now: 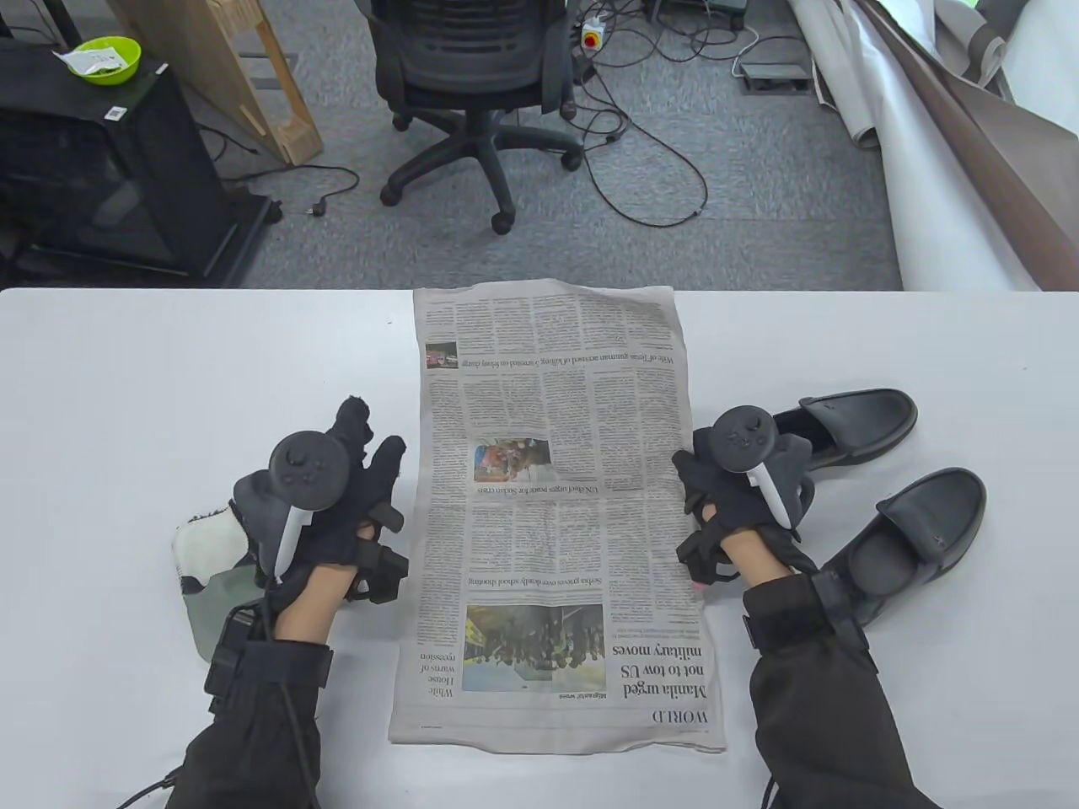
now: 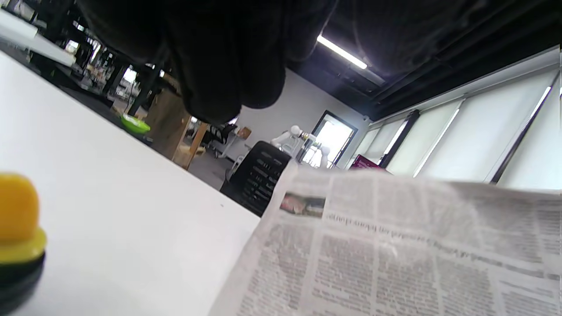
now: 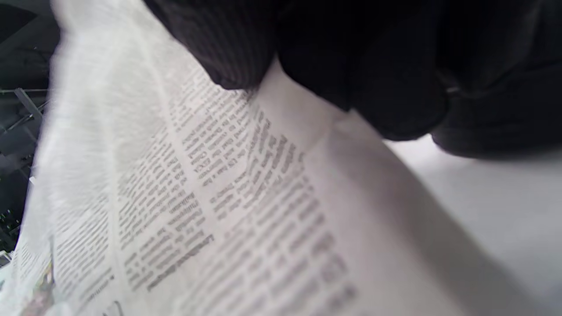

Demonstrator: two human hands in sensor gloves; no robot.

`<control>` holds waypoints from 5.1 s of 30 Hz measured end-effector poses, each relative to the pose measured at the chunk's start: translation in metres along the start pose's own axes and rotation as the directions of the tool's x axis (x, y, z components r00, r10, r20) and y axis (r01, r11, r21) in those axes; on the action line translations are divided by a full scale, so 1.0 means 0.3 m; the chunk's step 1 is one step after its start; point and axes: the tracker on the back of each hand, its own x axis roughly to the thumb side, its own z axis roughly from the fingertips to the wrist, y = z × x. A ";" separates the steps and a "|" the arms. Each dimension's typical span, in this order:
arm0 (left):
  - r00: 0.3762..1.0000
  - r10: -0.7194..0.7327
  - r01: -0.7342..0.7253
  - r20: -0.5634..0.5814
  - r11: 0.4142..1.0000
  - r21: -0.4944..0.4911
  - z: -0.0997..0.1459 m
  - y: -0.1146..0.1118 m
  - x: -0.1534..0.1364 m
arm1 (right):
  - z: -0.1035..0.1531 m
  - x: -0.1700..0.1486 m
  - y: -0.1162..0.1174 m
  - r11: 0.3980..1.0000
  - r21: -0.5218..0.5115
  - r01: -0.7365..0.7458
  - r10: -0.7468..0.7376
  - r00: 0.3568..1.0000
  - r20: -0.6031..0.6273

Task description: Dip and apply built-in sponge shoe polish on shoes

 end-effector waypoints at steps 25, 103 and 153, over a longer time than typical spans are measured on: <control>0.994 -0.040 0.041 0.106 0.999 -0.008 0.104 -0.006 -0.036 | 0.092 0.046 -0.101 0.967 -0.199 -0.157 0.156 0.988 -0.021; 0.916 -0.402 0.398 0.022 0.913 0.089 0.074 0.099 -0.163 | 0.407 0.070 -0.072 0.970 0.045 -0.240 0.132 0.668 0.732; 0.813 -0.578 0.450 -0.076 0.705 -0.549 0.045 0.100 -0.418 | 0.439 0.098 0.057 0.921 0.116 -0.371 0.163 0.640 0.751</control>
